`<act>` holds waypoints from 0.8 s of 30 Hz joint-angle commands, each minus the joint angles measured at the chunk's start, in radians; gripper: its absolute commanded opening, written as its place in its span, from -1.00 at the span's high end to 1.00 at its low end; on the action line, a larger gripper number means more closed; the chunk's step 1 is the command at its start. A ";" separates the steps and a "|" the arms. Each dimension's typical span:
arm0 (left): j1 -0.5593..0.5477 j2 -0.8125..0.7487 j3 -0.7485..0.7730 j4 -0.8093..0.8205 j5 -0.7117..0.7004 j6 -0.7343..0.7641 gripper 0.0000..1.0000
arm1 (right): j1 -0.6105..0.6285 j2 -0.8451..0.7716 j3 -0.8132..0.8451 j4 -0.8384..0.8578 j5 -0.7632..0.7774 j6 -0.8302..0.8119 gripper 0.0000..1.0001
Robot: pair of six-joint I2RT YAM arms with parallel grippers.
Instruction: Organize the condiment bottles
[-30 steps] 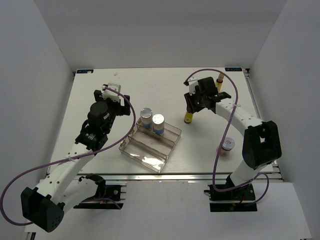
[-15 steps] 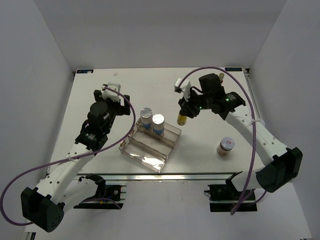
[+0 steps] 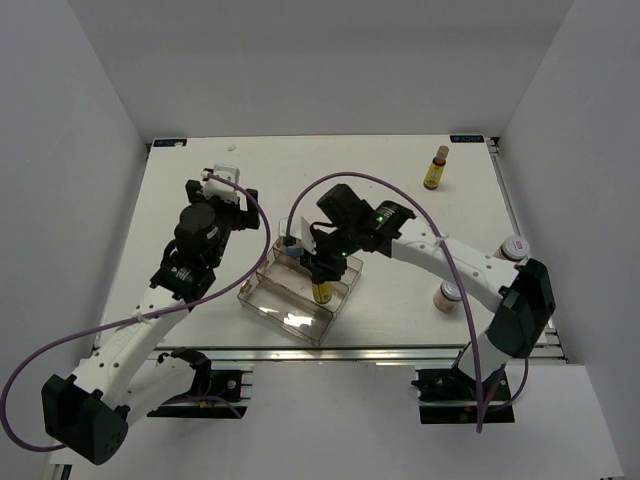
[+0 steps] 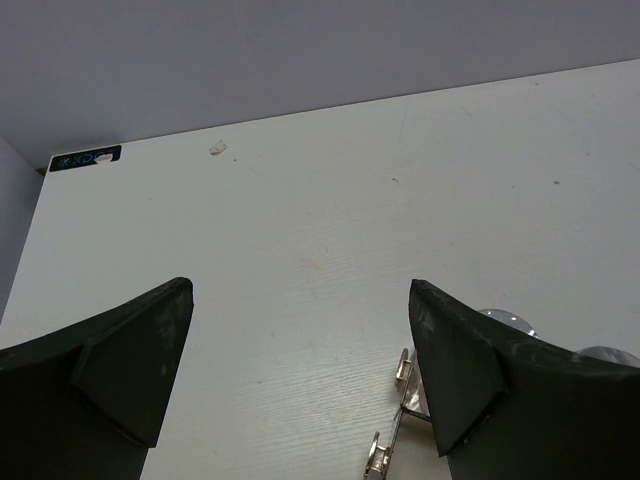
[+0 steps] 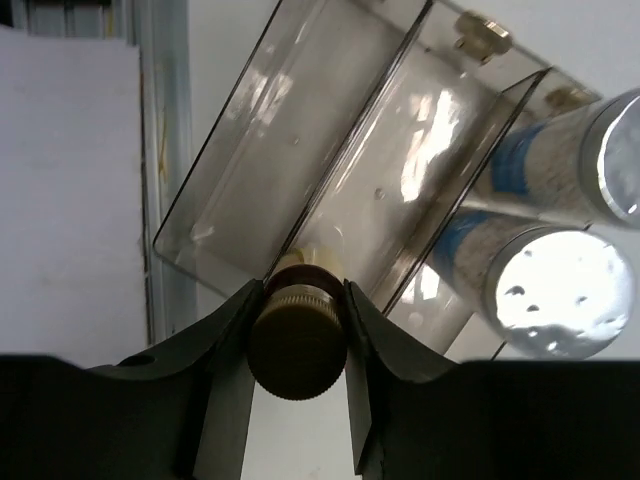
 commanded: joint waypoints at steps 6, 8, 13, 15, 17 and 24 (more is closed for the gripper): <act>0.037 -0.046 -0.018 0.026 -0.153 -0.035 -0.96 | 0.005 0.107 0.170 0.283 0.054 0.186 1.00; 0.049 -0.051 -0.021 0.029 -0.199 -0.049 -0.96 | 0.007 0.123 0.176 0.322 0.067 0.211 1.00; 0.095 -0.081 -0.038 0.057 -0.243 -0.104 -0.96 | 0.012 0.192 0.156 0.415 0.113 0.286 1.00; 0.100 -0.089 -0.044 0.065 -0.250 -0.103 -0.96 | 0.016 0.213 0.172 0.425 0.129 0.301 1.00; 0.100 -0.100 -0.050 0.069 -0.253 -0.100 -0.96 | 0.018 0.238 0.172 0.447 0.152 0.315 1.00; 0.103 -0.103 -0.053 0.075 -0.243 -0.095 -0.96 | 0.024 0.299 0.178 0.458 0.191 0.317 1.00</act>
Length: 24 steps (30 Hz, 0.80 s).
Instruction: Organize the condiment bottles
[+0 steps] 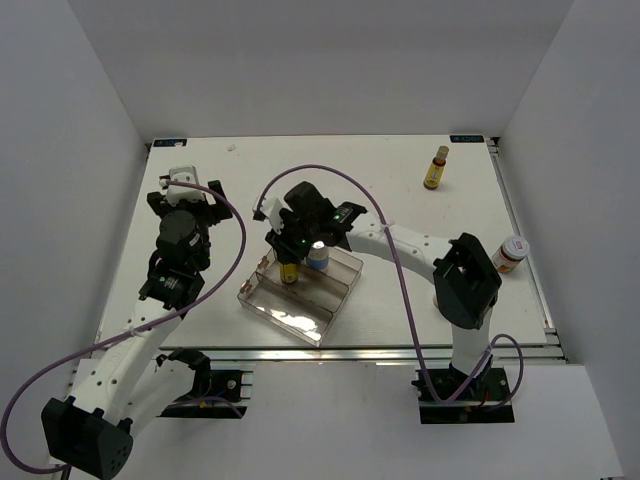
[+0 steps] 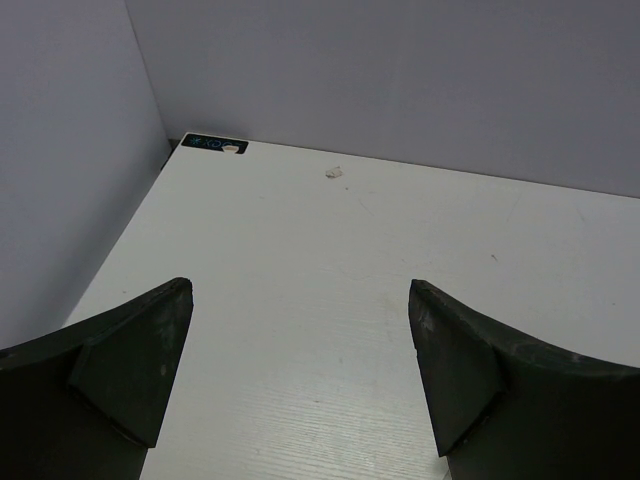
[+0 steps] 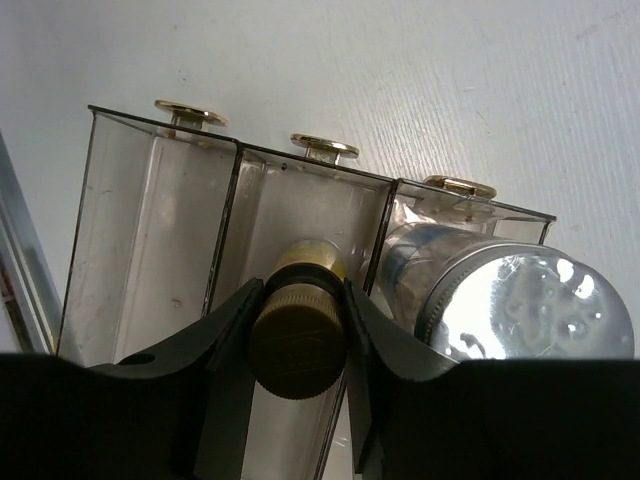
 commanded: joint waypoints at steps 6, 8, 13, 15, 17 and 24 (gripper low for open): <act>0.006 -0.017 -0.007 0.018 0.000 -0.008 -0.96 | 0.005 0.004 0.056 0.078 0.042 0.025 0.02; 0.006 -0.019 -0.007 0.018 0.005 -0.008 -0.96 | 0.005 -0.002 0.060 0.073 0.042 0.026 -0.08; 0.006 -0.017 -0.007 0.018 0.009 -0.008 -0.96 | 0.007 -0.028 0.114 0.030 0.020 0.033 -0.26; 0.006 -0.017 -0.009 0.016 0.014 -0.008 -0.96 | 0.007 -0.043 0.137 0.008 0.014 0.037 -0.26; 0.006 -0.019 -0.009 0.016 0.021 -0.008 -0.96 | 0.007 -0.085 0.163 0.000 0.013 0.036 -0.25; 0.006 -0.026 -0.013 0.026 0.080 -0.007 -0.96 | -0.073 -0.267 0.111 0.026 0.025 0.066 -0.23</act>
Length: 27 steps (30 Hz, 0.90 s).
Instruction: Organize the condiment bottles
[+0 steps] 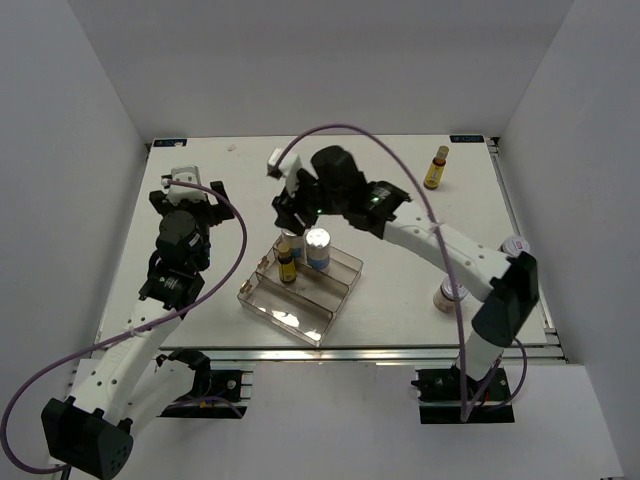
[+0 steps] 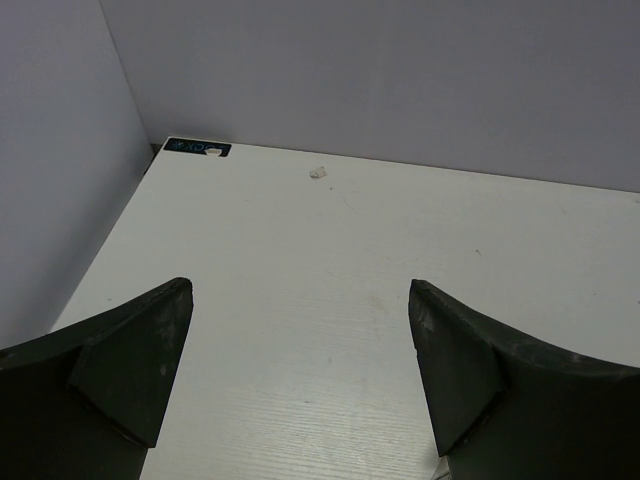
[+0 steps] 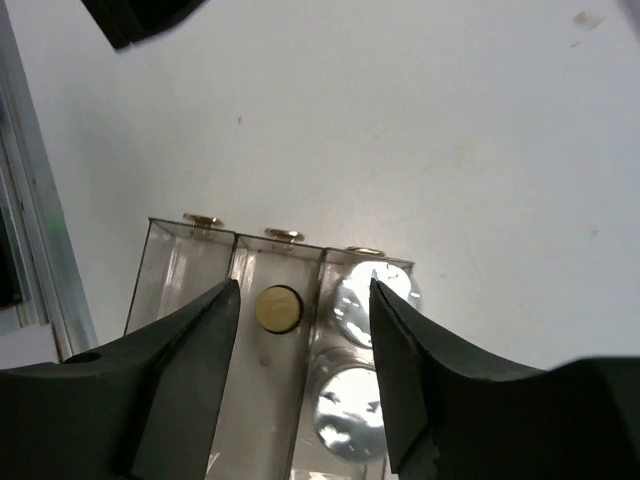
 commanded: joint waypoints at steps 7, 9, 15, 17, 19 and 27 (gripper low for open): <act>0.005 -0.034 -0.015 0.031 0.124 0.000 -0.96 | -0.376 -0.251 -0.176 0.163 0.072 0.176 0.32; 0.005 -0.032 -0.016 0.034 0.166 0.007 -0.96 | -0.488 -0.227 -0.175 0.157 0.075 0.241 0.40; 0.005 -0.018 -0.012 0.031 0.290 0.017 -0.96 | -0.694 -0.086 -0.118 0.097 0.184 0.178 -0.64; 0.005 -0.012 -0.010 0.028 0.299 0.019 -0.96 | -0.706 -0.053 -0.092 0.088 0.236 0.151 -0.73; 0.005 -0.014 -0.010 0.027 0.304 0.020 -0.96 | -0.722 0.003 -0.066 0.080 0.288 0.152 -0.76; 0.005 -0.003 -0.009 0.027 0.313 0.025 -0.96 | -0.784 0.241 0.176 -0.029 0.390 0.241 -0.67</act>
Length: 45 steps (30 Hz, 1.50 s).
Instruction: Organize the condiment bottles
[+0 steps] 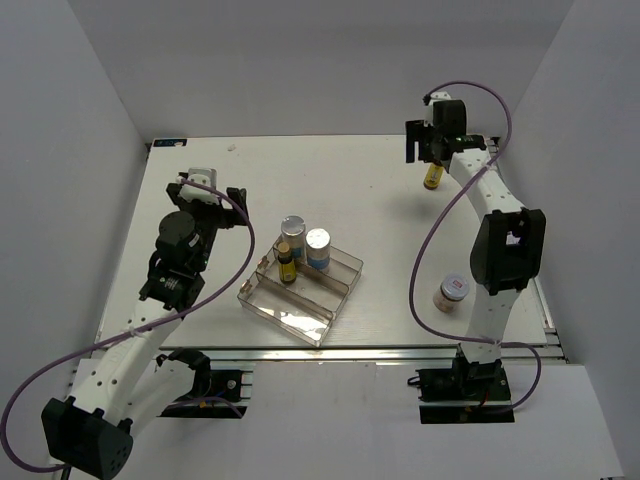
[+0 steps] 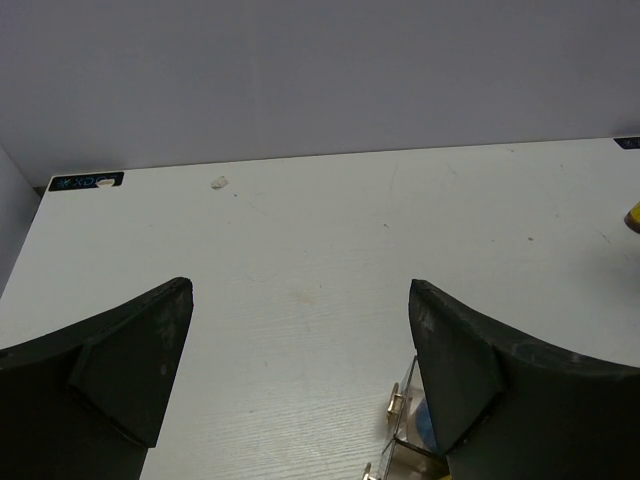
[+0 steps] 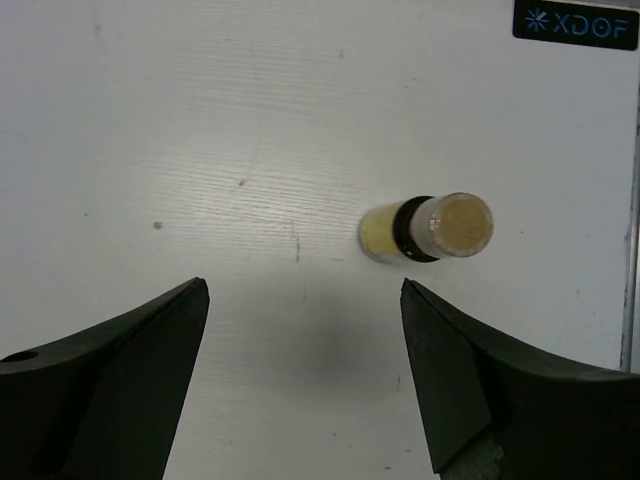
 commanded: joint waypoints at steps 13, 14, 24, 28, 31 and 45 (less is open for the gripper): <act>0.005 0.019 0.003 0.003 0.037 0.006 -0.96 | -0.055 0.043 0.016 0.064 0.114 0.074 -0.32; 0.005 0.020 0.002 0.003 0.036 0.006 -0.96 | -0.056 0.058 0.024 0.065 0.118 0.075 -0.32; 0.005 0.039 0.002 0.001 0.033 0.006 -0.96 | -0.084 0.151 0.101 0.079 0.166 0.095 -0.33; 0.005 0.043 0.002 0.001 0.033 0.006 -0.96 | -0.086 0.183 0.133 0.087 0.178 0.092 -0.32; 0.005 0.046 0.002 0.000 0.030 0.006 -0.96 | -0.087 0.206 0.147 0.107 0.173 0.089 -0.28; 0.005 0.050 0.003 0.001 0.027 0.034 -0.96 | -0.090 0.122 0.022 0.214 0.124 0.037 0.85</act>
